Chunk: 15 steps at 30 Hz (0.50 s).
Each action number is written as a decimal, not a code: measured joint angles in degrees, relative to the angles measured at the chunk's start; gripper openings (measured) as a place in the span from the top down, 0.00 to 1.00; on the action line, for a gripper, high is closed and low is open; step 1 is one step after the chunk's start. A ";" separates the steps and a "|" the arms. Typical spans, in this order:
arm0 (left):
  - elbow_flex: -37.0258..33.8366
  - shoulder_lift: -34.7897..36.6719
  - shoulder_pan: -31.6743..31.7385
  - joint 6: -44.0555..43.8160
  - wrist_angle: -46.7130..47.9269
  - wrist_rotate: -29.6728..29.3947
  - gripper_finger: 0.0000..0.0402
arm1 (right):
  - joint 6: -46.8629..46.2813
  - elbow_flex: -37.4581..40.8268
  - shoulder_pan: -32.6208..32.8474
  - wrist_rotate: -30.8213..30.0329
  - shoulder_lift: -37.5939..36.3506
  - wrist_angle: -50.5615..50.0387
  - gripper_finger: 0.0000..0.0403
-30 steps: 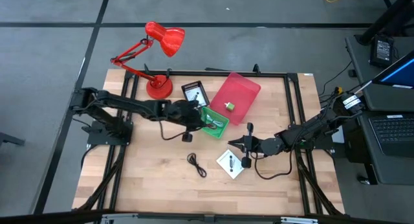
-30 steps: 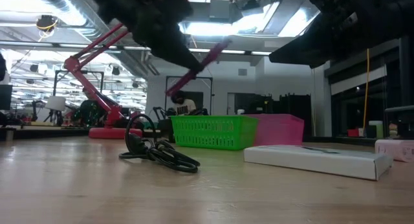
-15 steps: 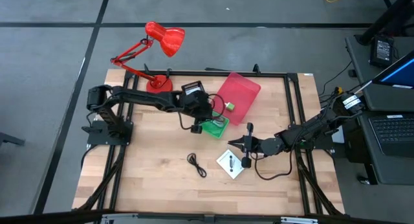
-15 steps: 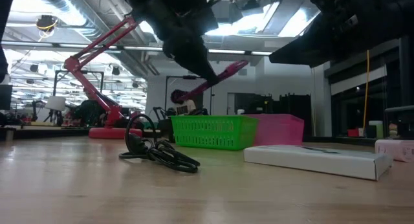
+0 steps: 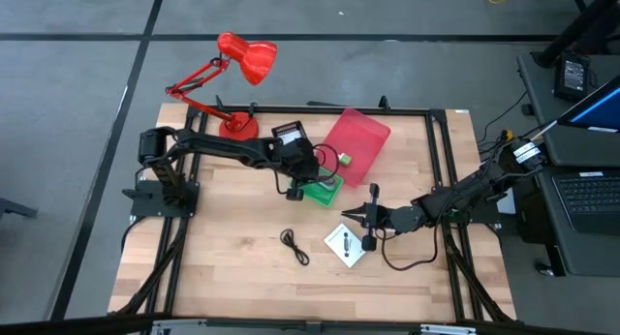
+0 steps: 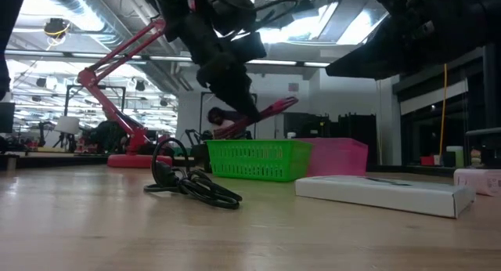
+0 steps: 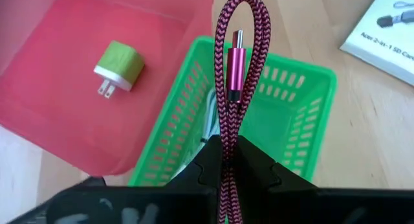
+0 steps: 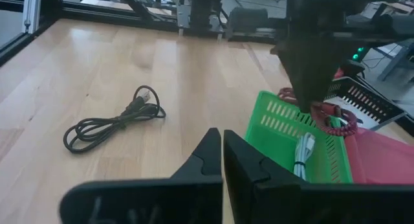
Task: Pick and place items into bin
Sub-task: Put the purple charger cable into the green bin
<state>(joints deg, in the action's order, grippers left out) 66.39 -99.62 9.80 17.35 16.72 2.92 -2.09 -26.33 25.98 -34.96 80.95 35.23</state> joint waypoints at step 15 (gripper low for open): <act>0.00 -1.37 -0.11 -1.09 -2.20 -0.31 0.85 | -0.38 0.00 0.01 0.00 0.00 0.16 1.00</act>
<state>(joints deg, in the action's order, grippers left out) 66.39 -100.99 9.69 16.25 14.52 2.61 -2.47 -26.33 25.99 -34.96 80.95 35.40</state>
